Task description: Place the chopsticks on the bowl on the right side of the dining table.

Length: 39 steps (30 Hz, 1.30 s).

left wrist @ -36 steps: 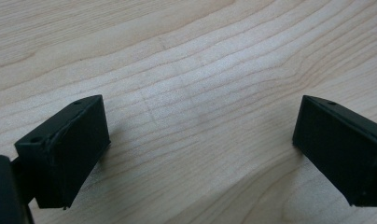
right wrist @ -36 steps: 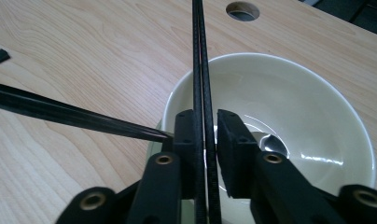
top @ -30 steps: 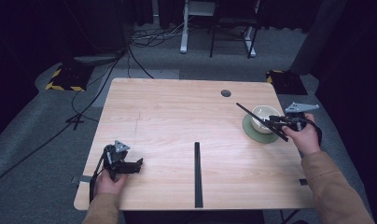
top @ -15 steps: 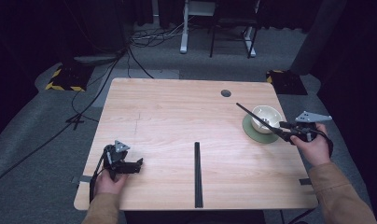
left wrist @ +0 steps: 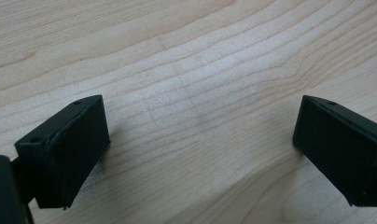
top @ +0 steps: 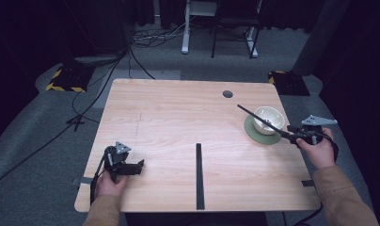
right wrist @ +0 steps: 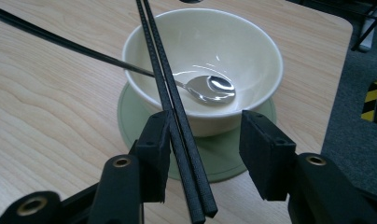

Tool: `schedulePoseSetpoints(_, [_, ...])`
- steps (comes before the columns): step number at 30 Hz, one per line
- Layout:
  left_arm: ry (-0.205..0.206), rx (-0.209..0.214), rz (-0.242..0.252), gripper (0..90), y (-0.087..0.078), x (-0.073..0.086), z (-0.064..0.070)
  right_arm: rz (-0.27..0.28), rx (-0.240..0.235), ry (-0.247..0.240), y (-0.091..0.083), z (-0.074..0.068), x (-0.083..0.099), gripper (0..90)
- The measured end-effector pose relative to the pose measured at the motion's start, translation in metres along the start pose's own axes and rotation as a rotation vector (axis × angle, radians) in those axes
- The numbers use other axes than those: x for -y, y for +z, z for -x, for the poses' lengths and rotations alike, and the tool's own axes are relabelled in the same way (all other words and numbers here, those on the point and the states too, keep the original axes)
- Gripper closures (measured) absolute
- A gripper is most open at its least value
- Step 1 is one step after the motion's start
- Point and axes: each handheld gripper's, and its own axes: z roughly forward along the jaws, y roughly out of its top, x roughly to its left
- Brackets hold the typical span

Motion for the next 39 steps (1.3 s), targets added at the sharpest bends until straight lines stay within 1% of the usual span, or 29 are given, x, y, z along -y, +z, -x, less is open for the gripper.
schedulePoseSetpoints(7, [0.0, 0.0, 0.0, 3.9, 0.0, 0.0, 0.0, -0.001, 0.032, 0.018, 0.0, 0.012, 0.0, 54.1])
schedulePoseSetpoints(13, [0.0, 0.0, 0.0, 3.9, 0.0, 0.0, 0.0, -0.011, 0.064, 0.039, 0.005, 0.021, 0.0, 53.8])
schedulePoseSetpoints(15, [0.001, 0.001, -0.006, 3.9, 0.0, 0.0, 0.0, -0.013, 0.071, 0.039, 0.006, 0.023, 0.0, 53.4])
schedulePoseSetpoints(16, [0.0, 0.0, 0.001, 3.9, 0.0, 0.0, 0.0, -0.018, 0.069, 0.046, 0.006, 0.025, 0.0, 53.0])
schedulePoseSetpoints(23, [0.001, -0.002, -0.007, 3.9, 0.0, 0.0, 0.0, -0.021, 0.098, 0.063, 0.008, 0.035, 0.0, 52.4])
schedulePoseSetpoints(24, [0.001, -0.002, -0.007, 3.9, 0.0, 0.0, 0.0, -0.02, 0.107, 0.072, 0.009, 0.037, 0.0, 52.2])
schedulePoseSetpoints(28, [0.001, -0.002, -0.003, 3.9, 0.0, 0.0, 0.0, -0.018, 0.124, 0.073, 0.009, 0.042, 0.0, 51.7])
schedulePoseSetpoints(30, [0.0, 0.0, -0.003, 3.9, 0.0, 0.0, 0.0, -0.019, 0.134, 0.081, 0.009, 0.044, 0.0, 51.4])
schedulePoseSetpoints(31, [0.001, 0.0, -0.004, 3.9, 0.0, 0.0, 0.0, -0.019, 0.139, 0.075, 0.009, 0.045, 0.0, 51.3])
schedulePoseSetpoints(32, [0.001, 0.0, -0.004, 3.9, 0.0, 0.0, 0.0, -0.016, 0.138, 0.096, 0.009, 0.045, 0.0, 51.1])
schedulePoseSetpoints(33, [0.0, 0.0, -0.001, 3.9, 0.0, 0.0, 0.0, -0.011, 0.143, 0.089, 0.008, 0.046, 0.0, 50.9])
schedulePoseSetpoints(34, [0.0, 0.0, 0.0, 3.9, 0.0, 0.0, 0.0, -0.008, 0.137, 0.096, 0.007, 0.046, -0.001, 50.9])
schedulePoseSetpoints(36, [0.0, 0.0, 0.0, 3.9, 0.0, 0.0, 0.0, 0.023, 0.119, 0.103, 0.004, 0.043, -0.005, 51.0])
schedulePoseSetpoints(37, [0.001, 0.0, -0.003, 3.9, 0.0, 0.0, 0.0, 0.034, 0.113, 0.1, 0.003, 0.04, -0.007, 51.0])
schedulePoseSetpoints(38, [0.0, 0.0, 0.0, 3.9, 0.0, 0.0, 0.0, 0.044, 0.1, 0.085, 0.002, 0.036, -0.013, 51.0])
schedulePoseSetpoints(39, [0.001, 0.0, -0.003, 3.9, 0.0, 0.0, 0.0, 0.05, 0.097, 0.072, 0.002, 0.033, -0.016, 50.9])
